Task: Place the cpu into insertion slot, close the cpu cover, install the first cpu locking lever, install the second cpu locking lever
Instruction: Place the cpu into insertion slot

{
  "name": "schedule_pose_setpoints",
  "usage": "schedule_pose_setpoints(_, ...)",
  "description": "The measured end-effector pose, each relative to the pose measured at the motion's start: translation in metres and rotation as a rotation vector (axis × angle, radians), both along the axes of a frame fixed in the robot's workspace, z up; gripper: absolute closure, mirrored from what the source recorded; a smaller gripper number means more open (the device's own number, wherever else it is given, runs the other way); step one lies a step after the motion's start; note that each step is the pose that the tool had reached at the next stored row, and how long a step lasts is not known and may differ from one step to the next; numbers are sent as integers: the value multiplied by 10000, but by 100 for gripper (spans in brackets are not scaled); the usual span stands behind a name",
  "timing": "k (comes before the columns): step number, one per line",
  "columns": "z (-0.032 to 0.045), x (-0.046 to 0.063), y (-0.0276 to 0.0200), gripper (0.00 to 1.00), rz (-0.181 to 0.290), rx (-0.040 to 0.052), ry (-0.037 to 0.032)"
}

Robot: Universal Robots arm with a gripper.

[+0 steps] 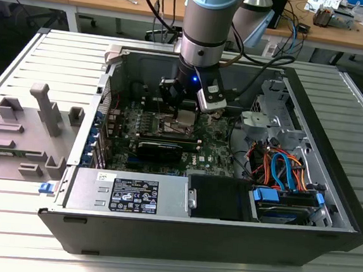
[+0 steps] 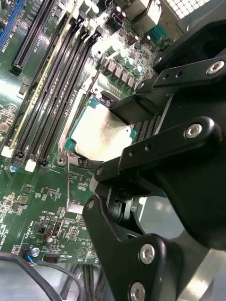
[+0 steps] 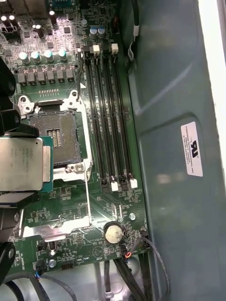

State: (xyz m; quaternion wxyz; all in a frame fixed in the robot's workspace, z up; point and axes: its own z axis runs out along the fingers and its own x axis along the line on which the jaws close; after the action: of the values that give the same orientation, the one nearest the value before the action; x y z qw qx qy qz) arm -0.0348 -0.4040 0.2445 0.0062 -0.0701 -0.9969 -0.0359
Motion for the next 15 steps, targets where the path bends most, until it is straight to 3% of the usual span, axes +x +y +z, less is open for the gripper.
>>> schedule_pose_setpoints(15, -3, 4, 1, 45, -458, -91, -1)
